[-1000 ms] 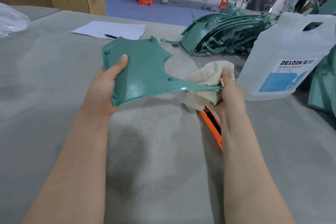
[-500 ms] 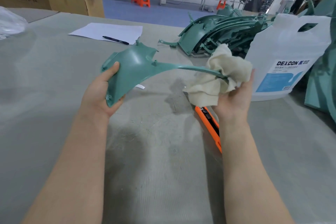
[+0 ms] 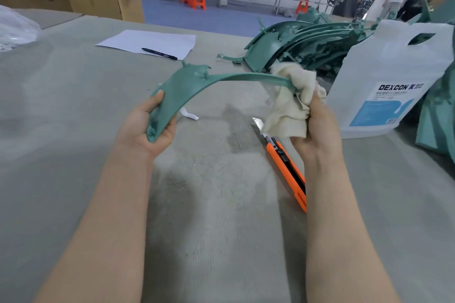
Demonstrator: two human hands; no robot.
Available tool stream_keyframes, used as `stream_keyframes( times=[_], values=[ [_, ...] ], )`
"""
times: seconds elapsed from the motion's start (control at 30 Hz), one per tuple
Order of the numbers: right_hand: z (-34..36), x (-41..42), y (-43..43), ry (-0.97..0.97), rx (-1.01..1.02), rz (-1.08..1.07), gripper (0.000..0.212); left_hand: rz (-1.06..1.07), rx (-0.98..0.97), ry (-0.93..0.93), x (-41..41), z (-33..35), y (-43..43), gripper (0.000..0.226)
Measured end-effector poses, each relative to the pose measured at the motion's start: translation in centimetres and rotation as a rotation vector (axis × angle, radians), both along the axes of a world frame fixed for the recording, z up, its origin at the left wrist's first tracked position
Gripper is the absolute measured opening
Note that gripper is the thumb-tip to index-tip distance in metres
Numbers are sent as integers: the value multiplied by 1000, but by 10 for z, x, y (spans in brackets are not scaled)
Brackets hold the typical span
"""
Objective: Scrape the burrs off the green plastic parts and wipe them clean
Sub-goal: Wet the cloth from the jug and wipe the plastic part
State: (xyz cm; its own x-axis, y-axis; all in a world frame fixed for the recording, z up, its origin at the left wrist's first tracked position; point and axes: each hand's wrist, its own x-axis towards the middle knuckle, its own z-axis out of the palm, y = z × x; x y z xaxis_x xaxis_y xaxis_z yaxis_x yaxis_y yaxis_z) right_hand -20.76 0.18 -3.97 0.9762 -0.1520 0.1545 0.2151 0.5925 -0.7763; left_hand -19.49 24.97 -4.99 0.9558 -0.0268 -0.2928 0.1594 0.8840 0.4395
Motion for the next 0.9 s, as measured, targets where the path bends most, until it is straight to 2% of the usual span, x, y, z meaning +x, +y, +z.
stream_keyframes(
  times=[0.1, 0.3, 0.43, 0.5, 0.6, 0.7, 0.8, 0.9],
  values=[
    [1, 3, 5, 30, -132, -219, 25, 16, 22, 47, 2, -2, -2, 11],
    [-7, 7, 2, 259, -393, -450, 34, 30, 78, 74, 4, -3, -5, 8],
    [-9, 8, 7, 280, -236, -359, 31, 59, 92, 77, 4, -2, -6, 12],
    [-6, 9, 5, 235, -105, -206, 27, 68, 96, 82, 5, -3, -5, 11],
    [-3, 7, 4, 114, 185, 35, 34, 78, 133, 79, 6, -4, -4, 8],
    [-3, 6, -1, 145, 169, -17, 28, 83, 137, 71, 5, -4, -5, 6],
    [-5, 6, -1, 167, 150, 47, 20, 100, 174, 41, 2, -3, -3, 5],
    [-4, 4, -1, 194, 150, 120, 21, 105, 271, -39, -2, -2, 0, 4]
  ],
)
